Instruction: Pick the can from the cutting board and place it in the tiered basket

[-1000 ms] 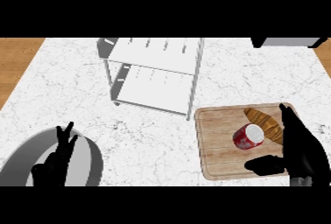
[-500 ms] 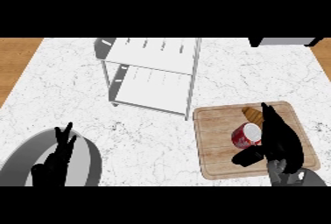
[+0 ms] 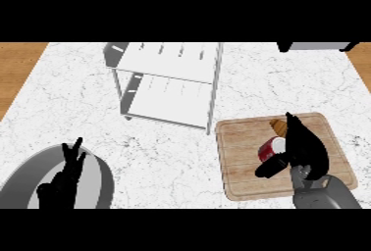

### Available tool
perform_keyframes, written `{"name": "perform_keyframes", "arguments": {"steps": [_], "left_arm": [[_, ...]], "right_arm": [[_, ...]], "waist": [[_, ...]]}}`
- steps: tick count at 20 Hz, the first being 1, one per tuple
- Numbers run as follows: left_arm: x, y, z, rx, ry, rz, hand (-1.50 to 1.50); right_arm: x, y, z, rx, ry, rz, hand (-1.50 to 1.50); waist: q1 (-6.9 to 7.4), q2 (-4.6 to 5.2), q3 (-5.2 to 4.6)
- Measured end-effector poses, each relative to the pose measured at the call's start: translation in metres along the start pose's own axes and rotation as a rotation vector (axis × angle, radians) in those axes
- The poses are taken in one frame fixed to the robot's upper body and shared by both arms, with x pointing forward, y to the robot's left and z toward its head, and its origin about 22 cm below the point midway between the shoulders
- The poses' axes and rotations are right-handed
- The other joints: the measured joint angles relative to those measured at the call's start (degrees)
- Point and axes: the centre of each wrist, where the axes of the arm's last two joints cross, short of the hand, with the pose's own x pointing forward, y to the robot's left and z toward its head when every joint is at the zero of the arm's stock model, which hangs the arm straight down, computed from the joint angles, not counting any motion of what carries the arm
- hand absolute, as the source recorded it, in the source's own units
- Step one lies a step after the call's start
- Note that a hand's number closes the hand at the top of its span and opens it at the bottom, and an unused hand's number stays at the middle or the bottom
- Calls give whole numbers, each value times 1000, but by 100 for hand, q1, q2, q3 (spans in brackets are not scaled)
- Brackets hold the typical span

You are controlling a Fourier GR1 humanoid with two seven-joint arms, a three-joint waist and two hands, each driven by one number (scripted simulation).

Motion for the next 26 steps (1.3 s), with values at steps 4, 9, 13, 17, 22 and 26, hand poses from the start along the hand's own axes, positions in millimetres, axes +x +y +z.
{"name": "perform_keyframes", "arguments": {"steps": [4,9,13,17,22,26], "left_arm": [[-1,1,0,8,-1,-1,0],[0,0,1,8,-3,8,0],[-1,1,-1,4,-1,12,0],[-1,1,-1,4,7,7,0],[0,0,-2,-3,6,10,0],[1,0,-7,-5,-3,18,0]], "right_arm": [[1,3,-5,28,12,6,-150],[-3,5,-19,68,48,1,-150],[1,11,-23,94,63,-2,-150],[-2,16,-23,108,68,-4,150],[-2,21,-26,74,70,16,150],[-2,20,-29,48,54,22,150]], "waist": [[-15,-6,-2],[-14,-3,-4],[-18,-5,0],[-25,-16,-5],[-11,-60,-47],[-2,-73,-65]]}}
